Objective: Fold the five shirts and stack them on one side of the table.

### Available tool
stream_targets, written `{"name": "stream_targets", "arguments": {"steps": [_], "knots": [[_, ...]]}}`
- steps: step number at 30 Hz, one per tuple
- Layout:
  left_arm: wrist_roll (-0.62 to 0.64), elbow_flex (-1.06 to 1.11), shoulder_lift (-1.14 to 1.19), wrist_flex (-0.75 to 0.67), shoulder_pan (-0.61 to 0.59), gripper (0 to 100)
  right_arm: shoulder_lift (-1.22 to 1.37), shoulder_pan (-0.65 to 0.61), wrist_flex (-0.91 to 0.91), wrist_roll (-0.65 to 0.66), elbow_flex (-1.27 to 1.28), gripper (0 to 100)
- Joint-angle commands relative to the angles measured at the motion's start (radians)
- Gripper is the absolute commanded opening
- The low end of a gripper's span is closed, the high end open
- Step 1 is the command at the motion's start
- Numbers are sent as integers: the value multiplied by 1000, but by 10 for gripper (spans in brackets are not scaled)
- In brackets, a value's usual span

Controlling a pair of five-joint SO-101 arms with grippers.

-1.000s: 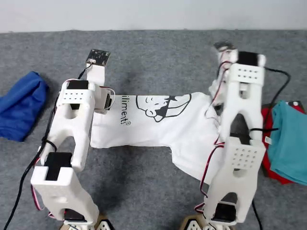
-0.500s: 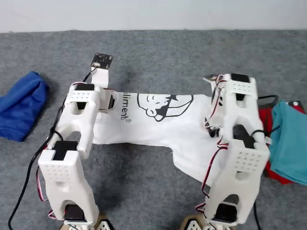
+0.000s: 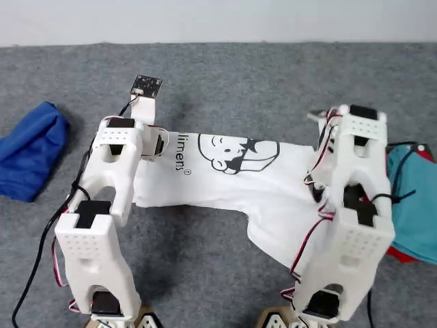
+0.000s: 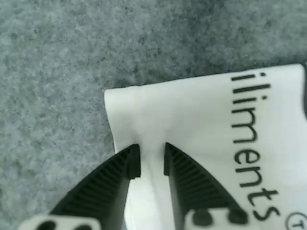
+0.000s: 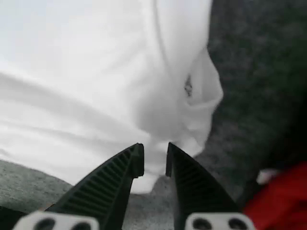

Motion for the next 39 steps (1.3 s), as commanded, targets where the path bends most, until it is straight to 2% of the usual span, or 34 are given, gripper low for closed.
{"name": "stream_targets", "arguments": {"steps": [1, 3, 6, 10, 15, 19, 21, 29, 31, 37, 39], "knots": [[5, -113, -60, 110, 2, 90, -177, -64, 79, 6, -60, 177], [5, -180, -83, 196, -2, 91, -249, -87, 96, 6, -60, 215], [5, -294, -117, 324, 2, 91, -334, -102, 99, 31, -40, 217], [5, -504, -163, 488, 5, 91, -450, -179, 101, 167, 155, 217], [5, -777, -213, 767, 5, 91, -705, -222, 97, 532, 560, 217], [6, -739, -252, 778, -20, 91, -943, -182, 74, 818, 890, 217], [5, -664, -265, 776, -21, 91, -1004, -125, 56, 910, 982, 217], [3, -553, -259, 776, -29, 91, -978, 1, 47, 1194, 1069, 217], [3, -553, -259, 776, -29, 91, -986, 15, 5, 1232, 1099, 217], [-3, -479, -259, 775, -37, 88, -989, 18, -124, 1237, 1235, 217], [-46, -447, -259, 775, -51, 87, -989, 19, -160, 1237, 1266, 217]]}}
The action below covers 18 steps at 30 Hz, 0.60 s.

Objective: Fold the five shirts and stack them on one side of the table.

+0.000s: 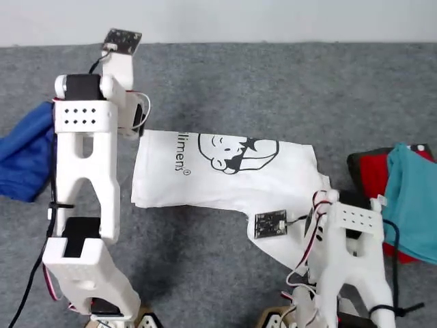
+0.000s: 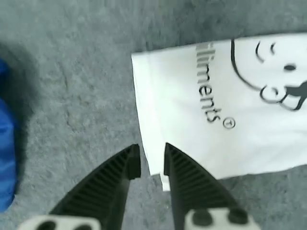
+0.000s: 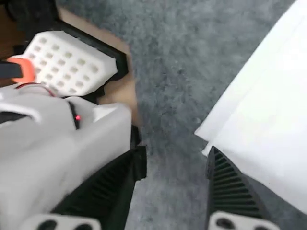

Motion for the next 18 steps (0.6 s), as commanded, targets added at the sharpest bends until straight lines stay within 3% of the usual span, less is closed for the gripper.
{"name": "stream_targets", "arguments": {"steps": [1, 4, 14, 18], "knots": [[-71, 25, -38, 17, -35, 87, -19, 8, -62, 15, 43, 217], [-129, 44, -48, 18, -58, 87, -19, 5, -154, 20, 83, 217], [-133, 142, -49, 18, -132, 86, -19, 4, -435, 61, 278, 206], [-135, 145, -49, 18, -126, 86, -19, 4, -539, 55, 334, 69]]}}
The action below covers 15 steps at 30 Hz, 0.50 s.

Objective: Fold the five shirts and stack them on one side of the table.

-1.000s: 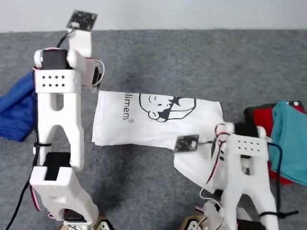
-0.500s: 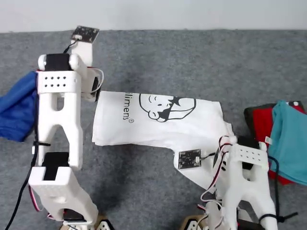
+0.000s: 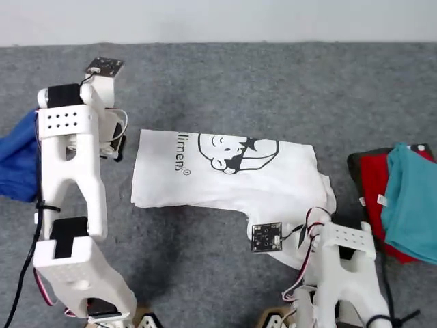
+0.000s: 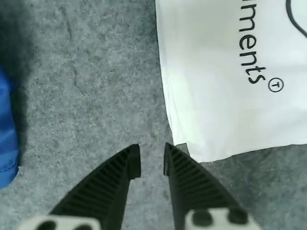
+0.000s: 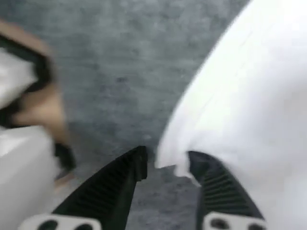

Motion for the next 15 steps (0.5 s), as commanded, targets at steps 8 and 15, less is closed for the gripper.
{"name": "stream_targets", "arguments": {"steps": [8, 15], "knots": [[-18, -2, -44, 18, 0, 86, 15, 2, -39, -84, -35, 10], [-18, -2, -40, 18, 0, 86, 15, -61, 25, -316, -259, 10]]}}
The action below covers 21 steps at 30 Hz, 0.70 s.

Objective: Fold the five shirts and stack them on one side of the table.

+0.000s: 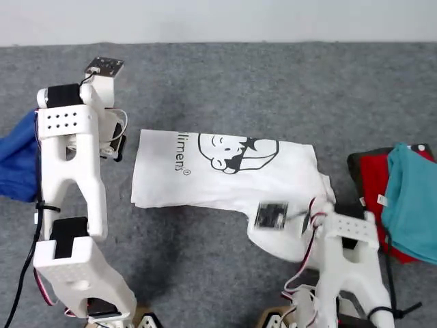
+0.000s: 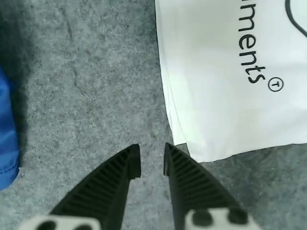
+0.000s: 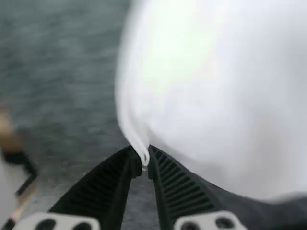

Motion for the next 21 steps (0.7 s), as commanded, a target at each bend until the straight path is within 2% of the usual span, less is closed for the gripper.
{"name": "stream_targets", "arguments": {"steps": [1, 4, 9, 21], "knots": [[-14, -2, -40, 18, 0, 86, -10, -76, 8, -112, -83, 10], [-14, -1, -38, 18, 0, 86, -10, -148, -24, -226, -118, 10], [-14, -1, -38, 18, 0, 86, 1, -200, -171, -404, -172, 10], [-14, 33, -38, 18, 2, 86, 2, -157, -490, -669, -176, 10]]}}
